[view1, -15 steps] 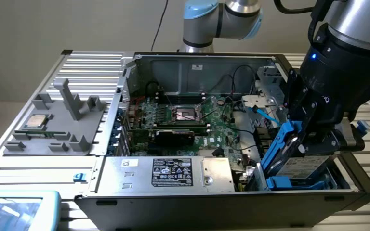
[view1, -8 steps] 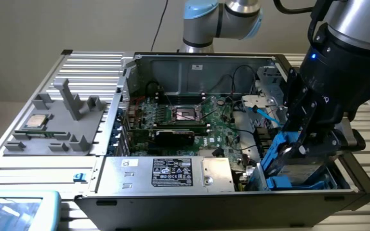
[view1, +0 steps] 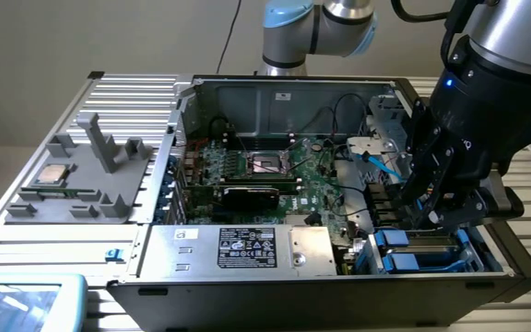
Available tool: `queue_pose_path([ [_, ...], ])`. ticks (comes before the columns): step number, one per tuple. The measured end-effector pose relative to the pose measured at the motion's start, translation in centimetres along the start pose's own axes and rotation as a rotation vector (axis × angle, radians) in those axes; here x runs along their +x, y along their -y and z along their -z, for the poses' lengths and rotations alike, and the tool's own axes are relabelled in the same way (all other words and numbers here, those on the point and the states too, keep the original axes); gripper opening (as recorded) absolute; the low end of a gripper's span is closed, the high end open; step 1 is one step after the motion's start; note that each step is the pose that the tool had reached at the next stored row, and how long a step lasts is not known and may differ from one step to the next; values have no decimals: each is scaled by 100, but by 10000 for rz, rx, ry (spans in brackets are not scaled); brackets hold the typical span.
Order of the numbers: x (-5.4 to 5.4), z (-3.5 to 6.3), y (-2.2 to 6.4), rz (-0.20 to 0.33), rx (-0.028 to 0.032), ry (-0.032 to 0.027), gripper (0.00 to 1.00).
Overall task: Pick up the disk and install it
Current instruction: 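Insert the first disk wire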
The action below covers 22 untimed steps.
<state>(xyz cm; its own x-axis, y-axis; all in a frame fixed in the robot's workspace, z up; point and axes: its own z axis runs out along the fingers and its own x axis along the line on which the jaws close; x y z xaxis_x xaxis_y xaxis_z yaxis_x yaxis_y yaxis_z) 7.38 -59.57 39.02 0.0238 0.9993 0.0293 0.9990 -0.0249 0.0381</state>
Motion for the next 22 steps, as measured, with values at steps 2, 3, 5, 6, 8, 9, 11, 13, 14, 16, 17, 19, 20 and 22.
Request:
queue_pose_path([
  [2, 0, 0, 0, 0, 0, 0, 45],
  [3, 0, 0, 0, 0, 0, 1, 45],
  [5, 0, 0, 0, 0, 0, 0, 45],
  [6, 0, 0, 0, 0, 0, 0, 45],
  [8, 0, 0, 0, 0, 0, 1, 45],
  [9, 0, 0, 0, 0, 0, 0, 45],
  [11, 0, 0, 0, 0, 0, 1, 45],
  [13, 0, -1, -18, -2, 34, 1, 45],
  [14, 0, -3, -34, -5, 124, -3, 45],
  [16, 1, -3, -64, -11, 355, -11, 45],
  [17, 1, -3, -77, -15, 487, -22, 45],
  [19, 2, -4, -103, -23, 744, -44, 45],
  [20, 2, -4, -116, -27, 856, -51, 45],
  [22, 3, -5, -130, -29, 930, -55, 45],
])
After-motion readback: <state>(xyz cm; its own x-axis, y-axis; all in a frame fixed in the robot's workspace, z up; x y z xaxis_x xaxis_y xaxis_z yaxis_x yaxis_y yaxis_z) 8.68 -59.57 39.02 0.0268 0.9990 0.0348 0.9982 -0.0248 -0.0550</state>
